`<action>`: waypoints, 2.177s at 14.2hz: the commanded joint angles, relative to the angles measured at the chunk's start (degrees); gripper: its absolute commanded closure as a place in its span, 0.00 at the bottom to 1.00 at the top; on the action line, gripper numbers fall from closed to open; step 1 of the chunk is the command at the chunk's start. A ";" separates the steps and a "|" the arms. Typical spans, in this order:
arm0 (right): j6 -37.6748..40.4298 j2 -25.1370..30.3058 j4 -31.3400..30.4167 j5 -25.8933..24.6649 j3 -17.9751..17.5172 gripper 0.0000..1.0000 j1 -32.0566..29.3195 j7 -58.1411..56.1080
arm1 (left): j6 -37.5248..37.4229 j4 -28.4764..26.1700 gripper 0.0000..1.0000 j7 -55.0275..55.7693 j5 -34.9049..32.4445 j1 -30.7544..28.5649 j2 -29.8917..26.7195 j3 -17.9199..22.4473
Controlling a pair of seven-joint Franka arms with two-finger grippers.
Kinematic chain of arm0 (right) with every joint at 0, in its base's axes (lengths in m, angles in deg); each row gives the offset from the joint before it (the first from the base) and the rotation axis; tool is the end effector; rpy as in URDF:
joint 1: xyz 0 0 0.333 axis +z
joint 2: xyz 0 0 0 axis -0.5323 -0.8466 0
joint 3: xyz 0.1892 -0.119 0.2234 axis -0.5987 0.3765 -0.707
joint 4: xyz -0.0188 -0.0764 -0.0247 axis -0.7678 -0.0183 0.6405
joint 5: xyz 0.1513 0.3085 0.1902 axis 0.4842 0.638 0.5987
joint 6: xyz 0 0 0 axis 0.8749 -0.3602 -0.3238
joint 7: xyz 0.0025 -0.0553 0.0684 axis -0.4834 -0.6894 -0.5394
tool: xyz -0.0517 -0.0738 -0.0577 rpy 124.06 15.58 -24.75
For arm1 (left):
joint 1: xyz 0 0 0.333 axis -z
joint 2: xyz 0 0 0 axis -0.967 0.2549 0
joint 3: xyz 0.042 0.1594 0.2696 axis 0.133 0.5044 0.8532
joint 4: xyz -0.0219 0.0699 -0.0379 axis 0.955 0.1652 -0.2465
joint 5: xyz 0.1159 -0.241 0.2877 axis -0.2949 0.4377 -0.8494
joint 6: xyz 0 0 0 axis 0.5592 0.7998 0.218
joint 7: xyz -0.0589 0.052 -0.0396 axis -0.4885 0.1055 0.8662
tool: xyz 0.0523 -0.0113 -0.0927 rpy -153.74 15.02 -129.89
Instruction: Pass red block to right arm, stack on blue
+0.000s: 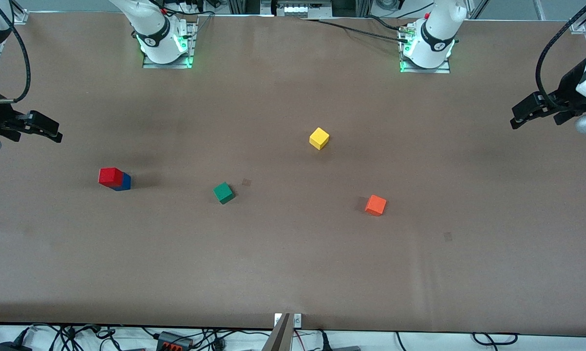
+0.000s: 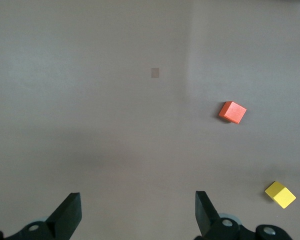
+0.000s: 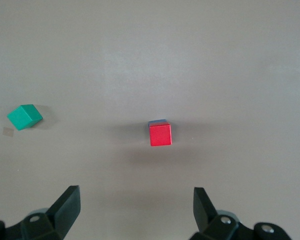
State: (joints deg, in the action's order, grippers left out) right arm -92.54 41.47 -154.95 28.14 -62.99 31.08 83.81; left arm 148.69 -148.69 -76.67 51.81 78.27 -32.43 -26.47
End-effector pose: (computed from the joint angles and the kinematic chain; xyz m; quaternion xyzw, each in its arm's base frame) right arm 0.5806 -0.0318 0.5739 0.9999 -0.0059 0.0023 0.0107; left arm 0.5519 -0.0116 0.6236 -0.9983 -0.0580 -0.0102 0.0026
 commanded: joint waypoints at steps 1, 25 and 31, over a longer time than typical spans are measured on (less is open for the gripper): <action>0.36 0.02 0.81 -0.56 0.64 0.00 0.82 -0.11 | -1.66 2.20 0.00 0.29 -1.51 0.21 0.99 0.12; 0.89 0.37 0.63 -1.00 0.64 0.00 -0.15 0.06 | -2.27 4.04 0.00 0.12 -0.90 -0.23 1.69 0.03; 0.10 0.72 -0.34 -1.18 0.55 0.00 0.12 0.59 | -3.41 4.04 0.00 0.12 -0.90 -0.40 1.78 0.38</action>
State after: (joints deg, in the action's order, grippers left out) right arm -92.55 41.57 -154.86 28.03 -62.19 31.07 83.79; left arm 147.38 -147.01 -76.67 51.81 77.98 -31.74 -26.14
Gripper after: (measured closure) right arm 0.000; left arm 0.000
